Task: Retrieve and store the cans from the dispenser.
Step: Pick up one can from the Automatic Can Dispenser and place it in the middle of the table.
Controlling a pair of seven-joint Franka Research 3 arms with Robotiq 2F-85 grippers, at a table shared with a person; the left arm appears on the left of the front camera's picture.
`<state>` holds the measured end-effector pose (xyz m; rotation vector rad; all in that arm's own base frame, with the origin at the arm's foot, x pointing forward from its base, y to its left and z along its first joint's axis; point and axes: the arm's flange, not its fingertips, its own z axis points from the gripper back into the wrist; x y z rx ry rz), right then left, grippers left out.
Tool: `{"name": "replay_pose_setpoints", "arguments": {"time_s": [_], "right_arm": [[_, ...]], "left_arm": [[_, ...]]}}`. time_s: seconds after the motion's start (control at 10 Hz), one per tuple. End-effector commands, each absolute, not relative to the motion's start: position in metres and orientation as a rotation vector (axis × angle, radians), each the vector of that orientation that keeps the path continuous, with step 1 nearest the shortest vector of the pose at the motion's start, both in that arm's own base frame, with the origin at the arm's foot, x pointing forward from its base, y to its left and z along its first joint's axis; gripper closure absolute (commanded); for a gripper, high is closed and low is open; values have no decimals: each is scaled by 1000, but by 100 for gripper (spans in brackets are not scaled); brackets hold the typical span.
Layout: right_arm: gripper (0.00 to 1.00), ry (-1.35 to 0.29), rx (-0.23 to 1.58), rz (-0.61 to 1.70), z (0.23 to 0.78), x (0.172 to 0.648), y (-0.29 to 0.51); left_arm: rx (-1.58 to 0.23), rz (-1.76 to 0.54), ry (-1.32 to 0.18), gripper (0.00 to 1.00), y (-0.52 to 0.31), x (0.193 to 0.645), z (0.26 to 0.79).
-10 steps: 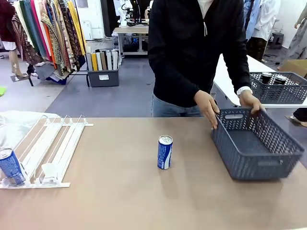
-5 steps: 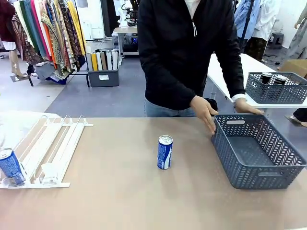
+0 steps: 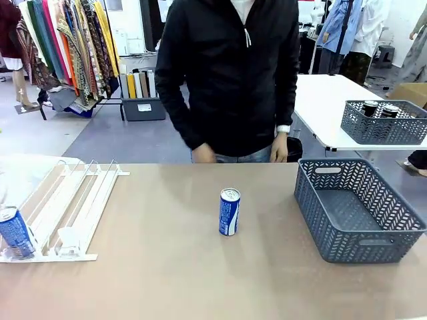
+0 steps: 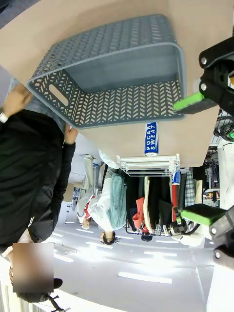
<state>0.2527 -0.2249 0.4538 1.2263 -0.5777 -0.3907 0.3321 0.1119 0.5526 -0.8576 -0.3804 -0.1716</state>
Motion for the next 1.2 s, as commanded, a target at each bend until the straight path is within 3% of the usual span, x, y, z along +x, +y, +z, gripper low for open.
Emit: {"name": "replay_pose_setpoints", "arguments": {"time_s": [0.0,0.2,0.5,0.6,0.7,0.9,1.0,1.1], "right_arm": [[0,-586,1243,-390,457,253,-224],[0,-586,1243,-390,457,253,-224],[0,-586,1243,-390,457,253,-224],[0,-586,1243,-390,457,253,-224],[0,-586,1243,-390,457,253,-224],[0,-586,1243,-390,457,253,-224],[0,-586,1243,-390,457,253,-224],[0,-586,1243,-390,457,253,-224]], "left_arm": [[-877,-182,-388,0,115,332,554],[-858,-171,-380,0,112,332,552],[17,-328,-186,0,63,340,549],[217,-315,-159,0,51,338,546],[306,-339,-107,0,36,339,541],[322,-263,-97,0,30,354,537],[70,-309,-198,0,33,348,548],[70,-309,-198,0,33,348,548]]}}
